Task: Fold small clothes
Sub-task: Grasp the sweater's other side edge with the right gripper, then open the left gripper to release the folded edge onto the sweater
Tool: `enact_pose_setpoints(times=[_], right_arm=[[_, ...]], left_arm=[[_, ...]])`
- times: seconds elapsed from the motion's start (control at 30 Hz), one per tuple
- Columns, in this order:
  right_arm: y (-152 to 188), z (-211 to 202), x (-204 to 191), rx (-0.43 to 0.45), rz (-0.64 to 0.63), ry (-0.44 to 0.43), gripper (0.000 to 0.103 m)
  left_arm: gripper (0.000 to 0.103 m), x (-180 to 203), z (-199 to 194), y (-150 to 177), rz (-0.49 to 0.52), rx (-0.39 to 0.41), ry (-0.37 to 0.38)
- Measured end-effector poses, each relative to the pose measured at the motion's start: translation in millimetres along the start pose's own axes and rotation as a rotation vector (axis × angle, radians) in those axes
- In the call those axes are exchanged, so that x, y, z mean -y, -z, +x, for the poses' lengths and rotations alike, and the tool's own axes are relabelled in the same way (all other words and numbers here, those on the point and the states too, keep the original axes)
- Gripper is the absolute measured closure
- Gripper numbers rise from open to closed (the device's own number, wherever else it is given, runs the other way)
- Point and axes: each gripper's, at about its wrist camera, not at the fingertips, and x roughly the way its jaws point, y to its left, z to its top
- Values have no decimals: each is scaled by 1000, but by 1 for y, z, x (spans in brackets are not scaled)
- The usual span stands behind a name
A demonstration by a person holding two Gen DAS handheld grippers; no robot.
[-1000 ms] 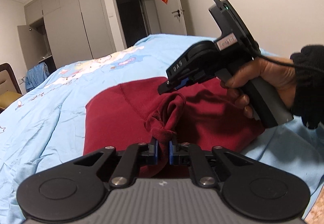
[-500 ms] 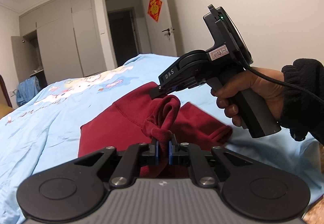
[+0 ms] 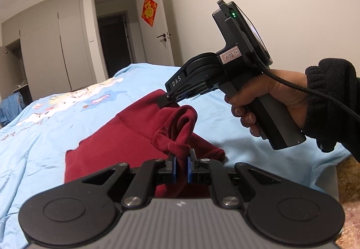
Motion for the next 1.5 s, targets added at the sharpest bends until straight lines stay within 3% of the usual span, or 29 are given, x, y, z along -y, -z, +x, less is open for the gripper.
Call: enact_pose_setpoints(times=[0.57, 0.73, 0.8, 0.9, 0.97, 1.07, 1.23, 1.5], right_arm=[[30, 17, 19, -72, 10, 87, 91], [35, 20, 20, -83, 11, 102, 81], [37, 18, 20, -84, 11, 107, 79], [39, 17, 21, -83, 21, 115, 64], [40, 14, 22, -79, 32, 121, 38], [42, 7, 22, -66, 40, 133, 17], [42, -9, 10, -27, 39, 135, 2], [49, -20, -30, -7, -30, 151, 1]], left_arm=[[91, 7, 40, 2, 27, -78, 42], [79, 3, 37, 1, 10, -77, 80], [59, -3, 37, 1, -17, -81, 99], [41, -13, 35, -1, -64, -78, 117], [29, -21, 30, -5, -89, -70, 120], [11, -31, 24, -3, -135, -64, 92], [2, -63, 18, -4, -248, -68, 11], [0, -121, 25, 9, -499, -131, -141]])
